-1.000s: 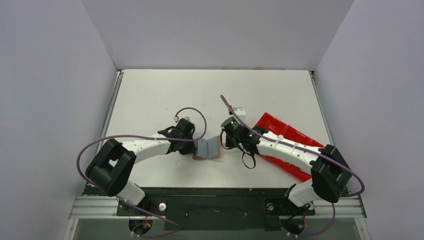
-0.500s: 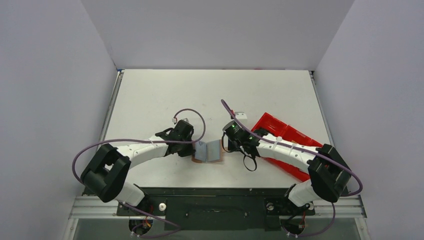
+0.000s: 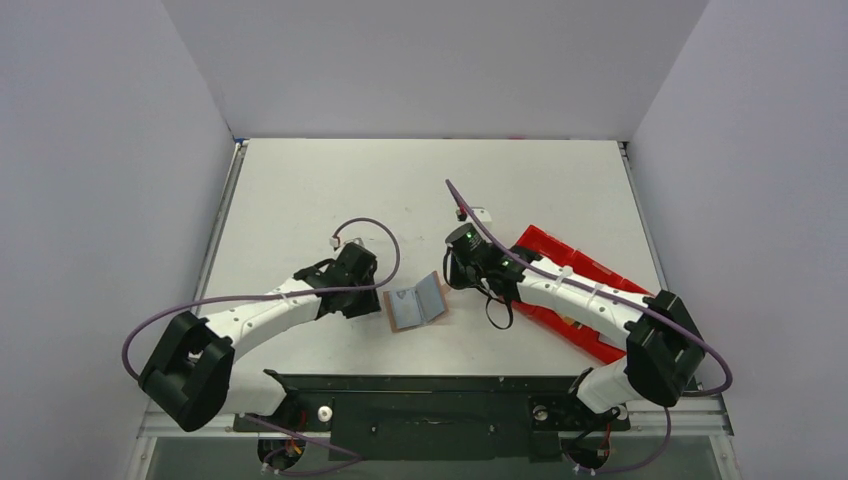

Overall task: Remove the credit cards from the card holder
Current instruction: Open the card holder at the center of the board.

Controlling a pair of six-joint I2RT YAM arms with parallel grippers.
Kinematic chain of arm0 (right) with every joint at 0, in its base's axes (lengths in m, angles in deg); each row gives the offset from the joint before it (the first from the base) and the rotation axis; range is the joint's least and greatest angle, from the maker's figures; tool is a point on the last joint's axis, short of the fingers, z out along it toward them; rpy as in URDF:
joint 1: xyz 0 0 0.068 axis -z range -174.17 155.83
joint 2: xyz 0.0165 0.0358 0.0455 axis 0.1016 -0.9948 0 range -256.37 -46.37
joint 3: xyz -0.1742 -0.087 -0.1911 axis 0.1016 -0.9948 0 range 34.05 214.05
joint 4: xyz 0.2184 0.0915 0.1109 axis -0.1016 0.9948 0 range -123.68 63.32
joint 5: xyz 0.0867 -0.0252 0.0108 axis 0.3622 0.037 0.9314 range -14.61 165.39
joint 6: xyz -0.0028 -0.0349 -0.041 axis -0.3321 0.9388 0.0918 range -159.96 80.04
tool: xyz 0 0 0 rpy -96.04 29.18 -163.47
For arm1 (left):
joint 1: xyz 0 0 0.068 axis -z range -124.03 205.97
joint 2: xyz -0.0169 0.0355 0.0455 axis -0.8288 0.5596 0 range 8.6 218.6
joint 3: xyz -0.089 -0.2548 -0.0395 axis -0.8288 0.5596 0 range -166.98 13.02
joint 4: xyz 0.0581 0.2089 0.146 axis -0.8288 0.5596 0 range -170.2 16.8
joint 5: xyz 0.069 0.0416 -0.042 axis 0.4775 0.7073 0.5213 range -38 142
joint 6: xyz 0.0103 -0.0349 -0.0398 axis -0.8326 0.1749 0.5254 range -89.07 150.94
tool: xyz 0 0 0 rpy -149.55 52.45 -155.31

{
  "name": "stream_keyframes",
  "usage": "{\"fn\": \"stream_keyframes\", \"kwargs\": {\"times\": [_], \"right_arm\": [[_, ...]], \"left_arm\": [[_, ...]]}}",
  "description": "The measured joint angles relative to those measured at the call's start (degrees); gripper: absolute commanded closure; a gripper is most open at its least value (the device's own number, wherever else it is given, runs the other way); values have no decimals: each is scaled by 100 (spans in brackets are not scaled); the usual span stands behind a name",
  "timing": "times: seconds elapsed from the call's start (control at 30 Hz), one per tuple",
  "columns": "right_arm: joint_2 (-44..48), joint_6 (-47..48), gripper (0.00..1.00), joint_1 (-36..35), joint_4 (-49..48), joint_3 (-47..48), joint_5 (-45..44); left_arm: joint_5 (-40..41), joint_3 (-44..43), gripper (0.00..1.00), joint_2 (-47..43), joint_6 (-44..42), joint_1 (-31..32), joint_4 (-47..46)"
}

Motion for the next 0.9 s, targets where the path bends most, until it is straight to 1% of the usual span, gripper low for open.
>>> {"fn": "stream_keyframes", "kwargs": {"times": [0.1,0.17,0.3,0.47,0.6,0.67,0.73,0.77,0.83,0.9], "right_arm": [[55,20,100,-9,20,179,114],[63,20,100,-44,39,278,181],[63,13,100,-114,59,411,369],[55,-26,100,-273,59,546,573],[28,-57,100,-343,57,579,614],[11,-74,100,-350,61,579,627],[9,-79,100,-350,63,584,629],[9,-81,100,-350,61,588,629],[-4,-90,100,-350,101,634,634],[-66,-94,100,-350,136,758,662]], "left_arm": [[59,-9,71,-258,-35,-13,131],[33,-35,74,-293,-59,-13,131],[-313,-44,78,-232,-61,-13,-96],[-953,-46,82,348,26,-13,-994],[-1270,-46,87,796,103,-13,-1486],[-1351,-48,89,973,136,-28,-1635],[-1401,-48,93,1049,188,-42,-1729],[-1399,-48,97,1058,205,-46,-1751],[-1366,-48,100,1071,240,-46,-1751],[-1309,-42,100,1091,258,-46,-1753]]}}
